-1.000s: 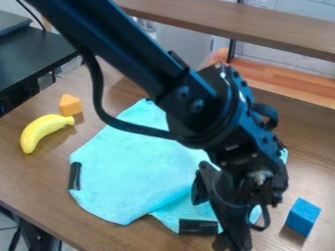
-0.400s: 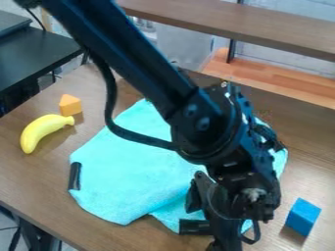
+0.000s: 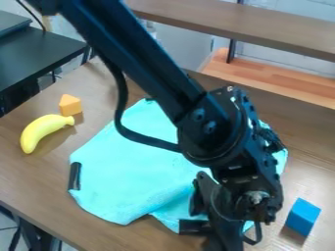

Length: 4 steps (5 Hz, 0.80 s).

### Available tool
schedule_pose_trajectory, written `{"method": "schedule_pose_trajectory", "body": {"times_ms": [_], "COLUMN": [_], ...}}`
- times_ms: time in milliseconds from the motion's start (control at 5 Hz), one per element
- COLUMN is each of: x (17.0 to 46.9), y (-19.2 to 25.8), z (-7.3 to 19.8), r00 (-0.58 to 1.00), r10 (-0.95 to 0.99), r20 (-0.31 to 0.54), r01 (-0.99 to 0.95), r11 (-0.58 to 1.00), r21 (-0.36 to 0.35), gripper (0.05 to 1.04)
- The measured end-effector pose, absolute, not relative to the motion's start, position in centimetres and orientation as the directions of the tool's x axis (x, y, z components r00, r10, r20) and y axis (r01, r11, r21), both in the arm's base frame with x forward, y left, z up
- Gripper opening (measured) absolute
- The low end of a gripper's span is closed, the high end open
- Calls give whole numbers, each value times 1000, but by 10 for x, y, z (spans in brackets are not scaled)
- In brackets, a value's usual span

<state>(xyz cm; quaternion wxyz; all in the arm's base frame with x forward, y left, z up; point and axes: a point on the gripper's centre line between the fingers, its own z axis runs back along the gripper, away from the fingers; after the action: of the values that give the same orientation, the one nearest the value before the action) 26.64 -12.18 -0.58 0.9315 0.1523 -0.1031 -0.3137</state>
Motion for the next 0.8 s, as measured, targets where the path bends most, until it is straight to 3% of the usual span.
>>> {"method": "schedule_pose_trajectory", "body": {"times_ms": [400, 600, 800], "x": [267, 264, 262], "y": [-115, -115, -122], "z": [-8, -5, 13], "r00": [794, 798, 798], "r10": [-602, -599, -592], "r20": [81, 72, 111], "r01": [548, 554, 560], "r11": [767, 775, 797], "r21": [334, 303, 226], "gripper": [164, 69, 52]}}
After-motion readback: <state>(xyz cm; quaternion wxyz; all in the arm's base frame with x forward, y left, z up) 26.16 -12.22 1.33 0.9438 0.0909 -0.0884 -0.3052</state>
